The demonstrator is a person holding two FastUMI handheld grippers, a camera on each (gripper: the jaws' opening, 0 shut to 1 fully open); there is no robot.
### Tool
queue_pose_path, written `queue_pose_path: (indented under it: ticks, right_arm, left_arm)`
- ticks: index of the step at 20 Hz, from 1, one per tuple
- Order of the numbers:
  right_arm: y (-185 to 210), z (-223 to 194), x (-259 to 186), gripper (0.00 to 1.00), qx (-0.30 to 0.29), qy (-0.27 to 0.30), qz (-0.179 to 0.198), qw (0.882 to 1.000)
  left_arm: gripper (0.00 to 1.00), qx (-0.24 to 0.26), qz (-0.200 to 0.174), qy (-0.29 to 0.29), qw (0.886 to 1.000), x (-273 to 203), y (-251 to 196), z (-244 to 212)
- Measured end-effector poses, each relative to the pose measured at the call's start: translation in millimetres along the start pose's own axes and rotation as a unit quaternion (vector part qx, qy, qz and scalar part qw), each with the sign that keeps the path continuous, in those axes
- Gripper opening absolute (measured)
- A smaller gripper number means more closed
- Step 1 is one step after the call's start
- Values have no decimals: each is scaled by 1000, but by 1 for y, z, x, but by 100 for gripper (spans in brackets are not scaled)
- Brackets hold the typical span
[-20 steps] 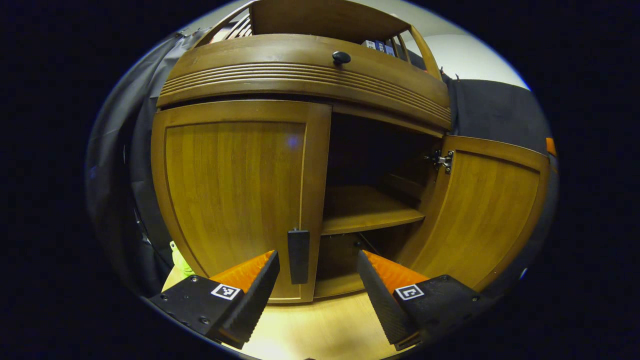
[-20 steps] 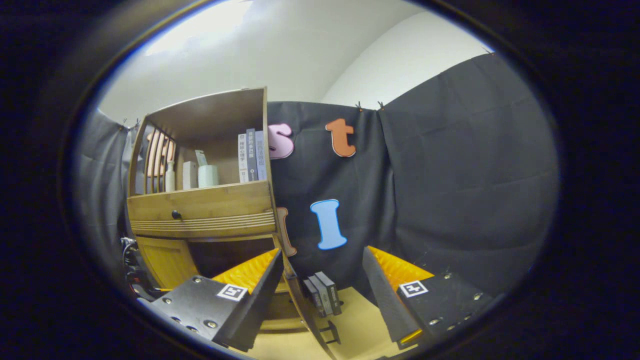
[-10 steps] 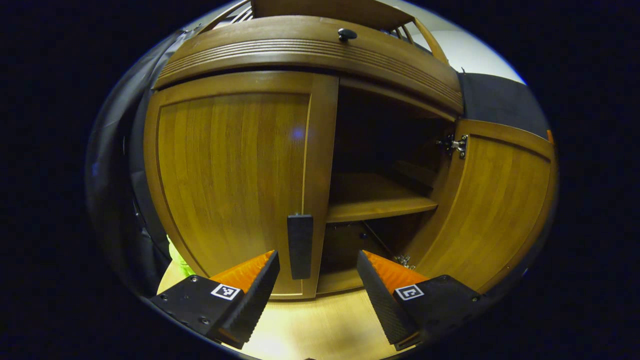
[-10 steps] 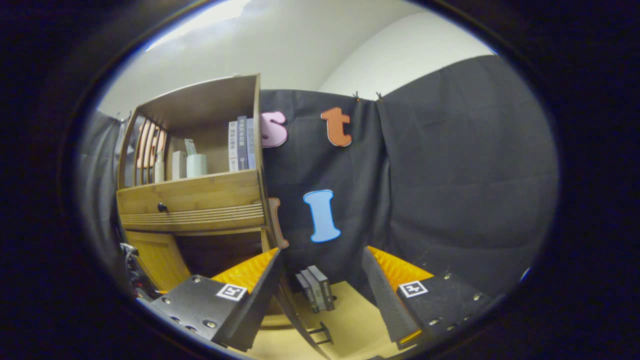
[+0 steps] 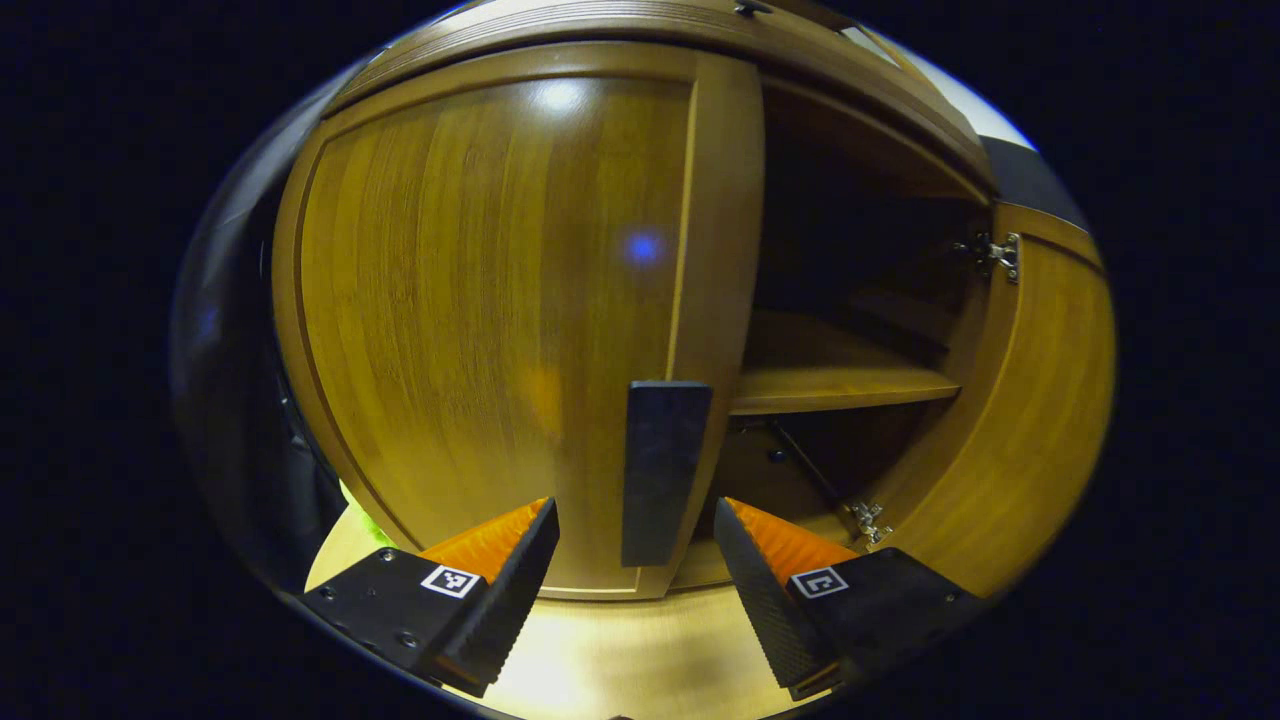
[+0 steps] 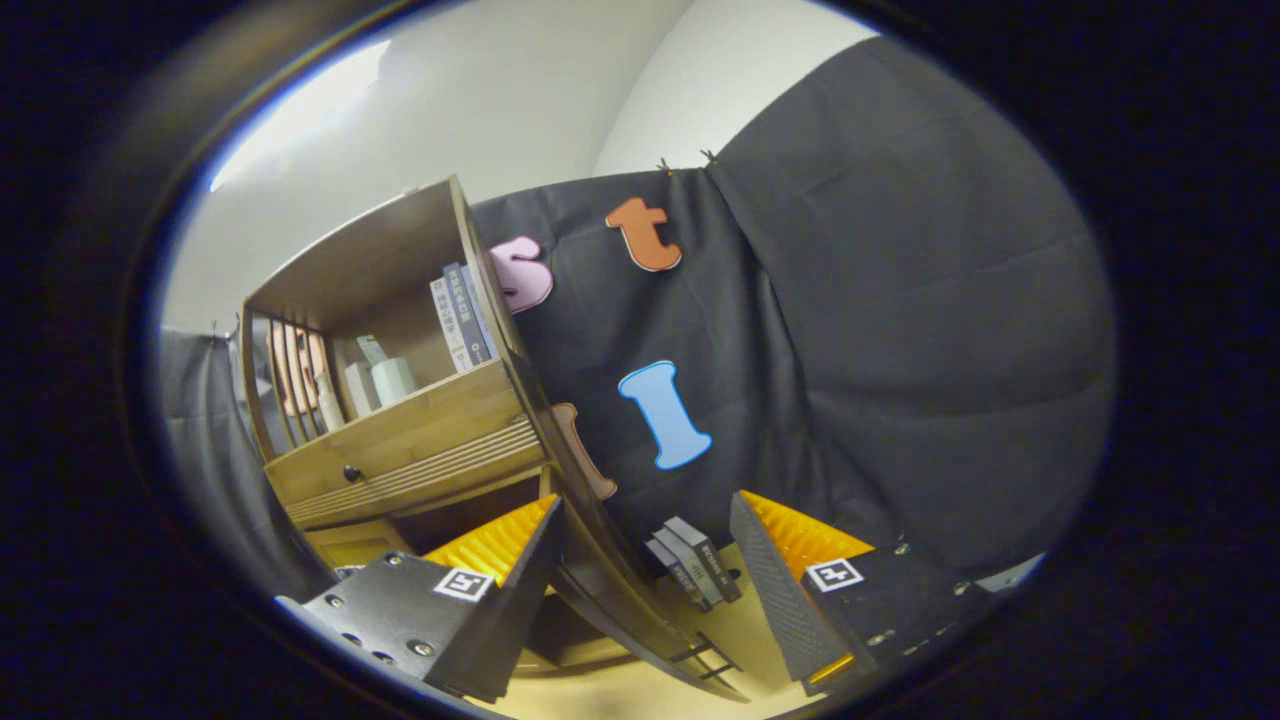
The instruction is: Open the right door of the double-door shoe cabinet with the right hand, and open the left door with the left hand.
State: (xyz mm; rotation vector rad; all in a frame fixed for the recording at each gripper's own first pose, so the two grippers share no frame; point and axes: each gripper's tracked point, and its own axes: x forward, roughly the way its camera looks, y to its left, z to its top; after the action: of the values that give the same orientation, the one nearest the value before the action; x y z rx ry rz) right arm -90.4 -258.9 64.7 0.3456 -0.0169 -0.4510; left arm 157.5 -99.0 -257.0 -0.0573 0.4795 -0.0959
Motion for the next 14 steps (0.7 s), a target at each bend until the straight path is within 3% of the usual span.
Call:
queue_pose_path:
  ticks: [4, 6, 8, 9, 11, 14]
  right_arm:
    - [1, 5, 0, 100, -45, -1, -21, 999]
    - [3, 7, -1, 97, -64, -3, -30, 997]
    - [3, 10, -1, 98, -81, -7, -38, 996]
    - [4, 10, -2, 98, -86, -7, -41, 995]
    - [4, 12, -3, 98, -93, -8, -45, 995]
    - [5, 12, -3, 97, -104, -10, -49, 993]
  left_arm:
    - [97, -4, 18, 8, 1000, 16, 15, -7]
    - [93, -16, -2, 0, 1000, 21, 10, -4]
    - [78, -30, -24, -1, 999, 22, -1, -7]
    - [65, -40, -41, 1, 998, 21, -10, -8]
    - [40, -25, -28, 0, 999, 22, -8, -11]
    - [35, 8, -15, 0, 1000, 22, -5, -13]
